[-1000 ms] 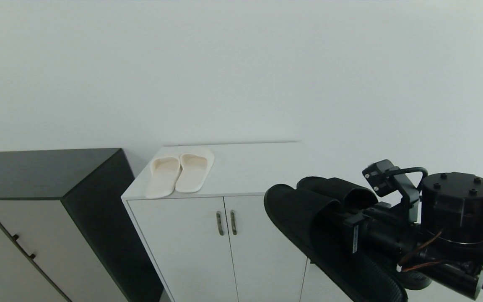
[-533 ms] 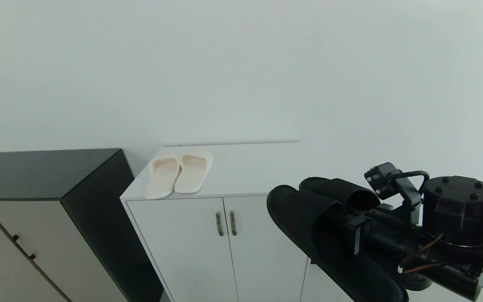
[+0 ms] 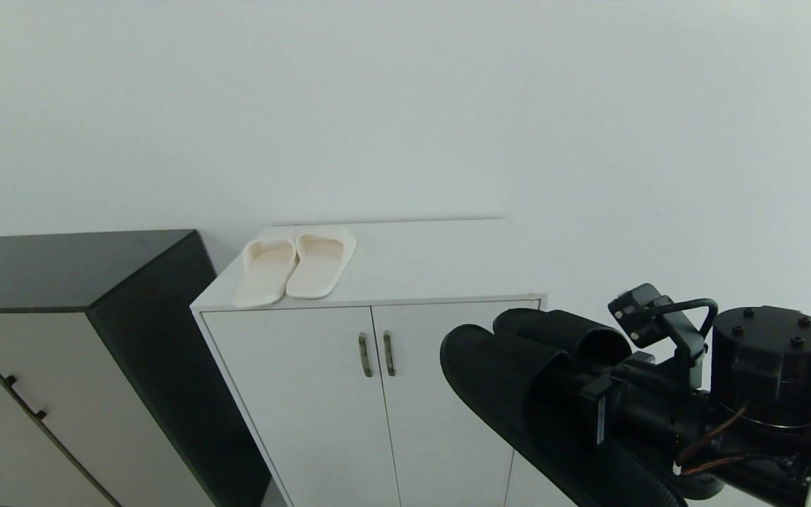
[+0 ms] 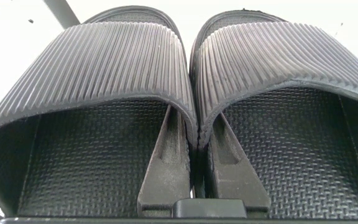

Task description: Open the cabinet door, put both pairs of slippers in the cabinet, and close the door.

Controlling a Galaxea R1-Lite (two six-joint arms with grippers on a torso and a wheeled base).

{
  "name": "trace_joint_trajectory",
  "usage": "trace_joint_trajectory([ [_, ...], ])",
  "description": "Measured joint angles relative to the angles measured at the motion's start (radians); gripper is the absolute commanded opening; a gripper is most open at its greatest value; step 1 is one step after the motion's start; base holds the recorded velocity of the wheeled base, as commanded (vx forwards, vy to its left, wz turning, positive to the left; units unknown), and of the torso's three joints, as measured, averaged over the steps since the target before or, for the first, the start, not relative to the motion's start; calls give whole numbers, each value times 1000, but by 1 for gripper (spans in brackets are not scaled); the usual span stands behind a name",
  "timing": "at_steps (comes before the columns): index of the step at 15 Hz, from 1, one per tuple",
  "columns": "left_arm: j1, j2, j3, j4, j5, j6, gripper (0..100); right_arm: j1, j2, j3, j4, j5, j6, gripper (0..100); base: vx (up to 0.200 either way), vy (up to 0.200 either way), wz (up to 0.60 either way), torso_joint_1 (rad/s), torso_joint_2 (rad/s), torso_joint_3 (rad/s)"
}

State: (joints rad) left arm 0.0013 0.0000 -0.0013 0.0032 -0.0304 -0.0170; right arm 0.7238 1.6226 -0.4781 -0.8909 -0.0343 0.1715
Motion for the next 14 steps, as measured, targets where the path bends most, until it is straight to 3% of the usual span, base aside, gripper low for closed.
trace_joint_trajectory([
  [4,0,0,0,0,-3,7,0,0,1,4,0,0,-1,0,0,0,0,-266,551,278],
  [5,0,0,0,0,-7,11,100,0,1,5,0,-1,-1,0,0,0,0,-261,544,266],
  [14,0,0,0,0,-6,10,100,0,6,9,0,0,-1,0,0,0,0,-249,502,258],
])
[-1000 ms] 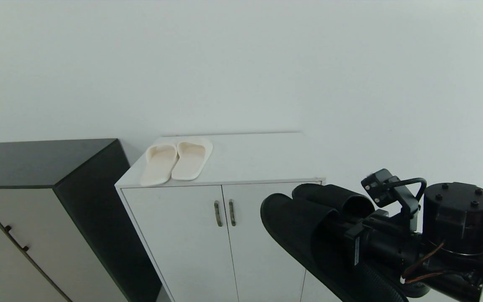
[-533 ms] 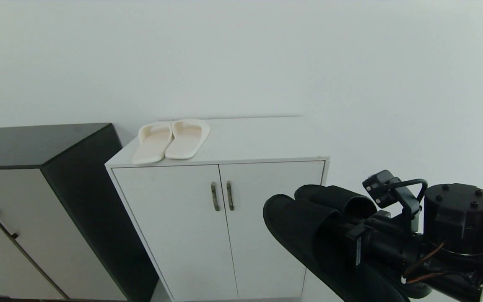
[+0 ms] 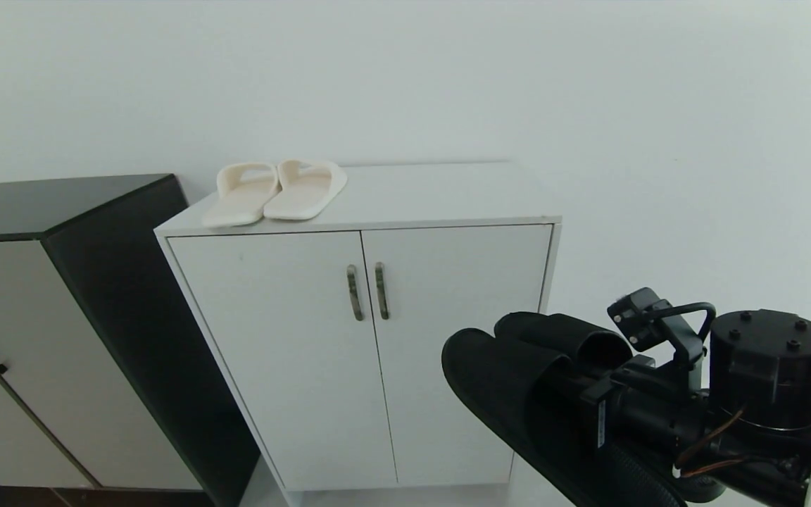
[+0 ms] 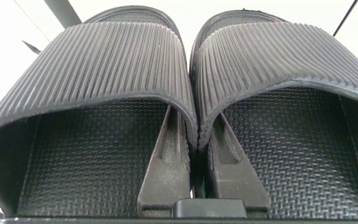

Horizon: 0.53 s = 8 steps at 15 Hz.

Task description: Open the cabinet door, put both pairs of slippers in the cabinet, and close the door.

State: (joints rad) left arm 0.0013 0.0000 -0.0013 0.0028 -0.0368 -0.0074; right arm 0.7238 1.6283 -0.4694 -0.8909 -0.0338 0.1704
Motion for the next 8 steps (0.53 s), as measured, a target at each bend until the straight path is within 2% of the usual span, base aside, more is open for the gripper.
trace_joint_trajectory([
  [8,0,0,0,0,0,1,100,0,8,1,0,0,0,0,0,0,0,-234,463,227],
])
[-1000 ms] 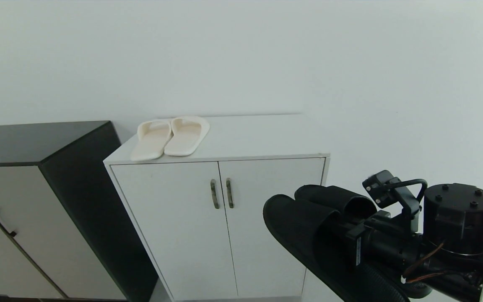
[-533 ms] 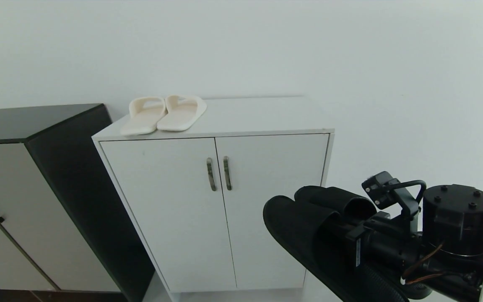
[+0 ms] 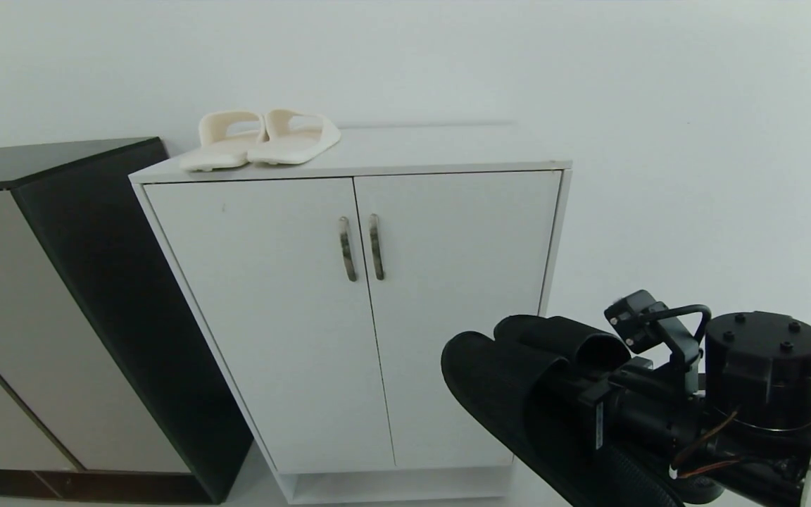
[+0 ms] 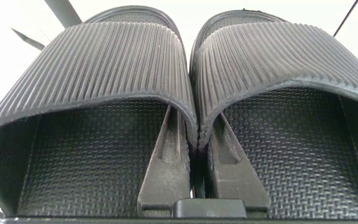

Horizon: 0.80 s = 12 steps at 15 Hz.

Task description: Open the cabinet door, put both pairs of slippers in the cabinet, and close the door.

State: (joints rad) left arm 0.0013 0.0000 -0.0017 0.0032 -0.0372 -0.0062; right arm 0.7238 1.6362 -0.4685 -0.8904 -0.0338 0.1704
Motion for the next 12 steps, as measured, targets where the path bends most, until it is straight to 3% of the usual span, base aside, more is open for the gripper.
trace_joint_trajectory([
  [5,0,0,0,-1,-1,1,100,0,0,2,-1,0,0,0,0,0,0,-204,375,181],
  [12,0,11,-1,0,3,4,100,0,2,1,0,0,0,0,0,0,0,-18,69,27],
])
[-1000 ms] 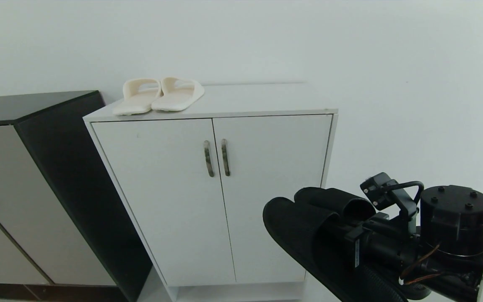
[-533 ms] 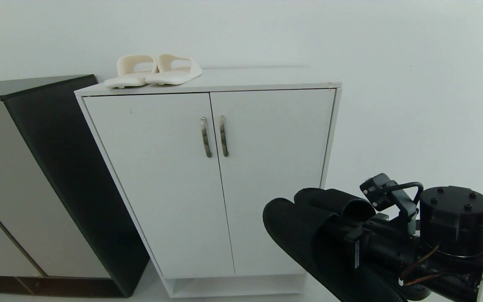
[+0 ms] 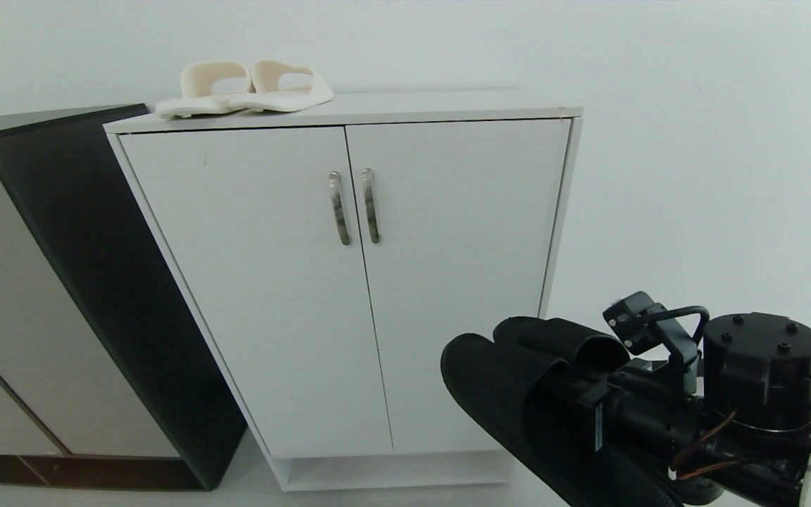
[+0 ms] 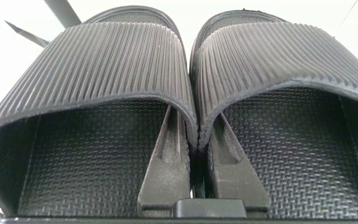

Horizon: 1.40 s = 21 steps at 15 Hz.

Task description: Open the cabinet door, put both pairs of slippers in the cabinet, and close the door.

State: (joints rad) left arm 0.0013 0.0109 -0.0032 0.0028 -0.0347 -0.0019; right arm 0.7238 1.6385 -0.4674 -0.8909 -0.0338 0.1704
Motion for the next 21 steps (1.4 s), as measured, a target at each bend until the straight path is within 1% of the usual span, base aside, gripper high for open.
trace_joint_trajectory([
  [1,0,12,-1,-1,-1,13,100,0,0,0,0,0,0,0,0,0,0,0,0,0],
  [2,-1,26,-3,-2,-3,37,100,1,0,0,0,1,0,0,0,0,0,0,0,0],
  [4,-1,43,-4,-2,-4,55,100,2,0,0,0,1,0,0,0,0,0,0,0,0],
  [5,-2,51,-19,-3,-7,58,100,3,0,0,-3,1,0,0,0,0,0,0,0,0],
  [7,-7,91,-83,-6,-23,25,100,6,0,0,-6,1,0,0,0,0,0,0,0,0],
  [8,-9,141,-126,-14,-36,8,100,9,0,0,-6,1,0,0,0,0,0,0,0,0],
  [9,-13,201,-166,-37,-50,-2,100,10,0,0,-6,1,-5,0,0,0,0,0,0,0],
  [10,-17,275,-197,-92,-67,-8,100,11,0,2,-6,2,-15,0,0,0,0,0,0,0],
  [12,-28,461,-242,-250,-116,-14,100,13,0,6,-6,3,-18,0,0,0,0,0,0,0],
  [14,-49,652,-281,-395,-183,-14,100,23,0,6,-7,5,-20,0,0,0,0,0,0,0],
  [16,-107,809,-333,-490,-249,-19,100,53,0,-10,-7,8,-21,0,0,0,0,0,0,0],
  [17,-167,873,-362,-501,-266,-36,100,67,1,-25,-8,9,-21,0,0,0,0,0,0,0],
  [18,-227,930,-404,-510,-292,-66,100,74,6,-30,-7,9,-21,0,0,0,0,0,0,0],
  [19,-270,983,-452,-517,-342,-98,100,77,10,-32,-6,10,-21,0,0,0,0,0,0,0],
  [20,-300,1034,-499,-518,-395,-124,100,79,13,-34,-7,10,-21,0,0,0,0,0,0,0],
  [21,-314,1084,-545,-521,-434,-145,100,79,14,-35,-6,10,-21,0,0,0,0,0,0,0],
])
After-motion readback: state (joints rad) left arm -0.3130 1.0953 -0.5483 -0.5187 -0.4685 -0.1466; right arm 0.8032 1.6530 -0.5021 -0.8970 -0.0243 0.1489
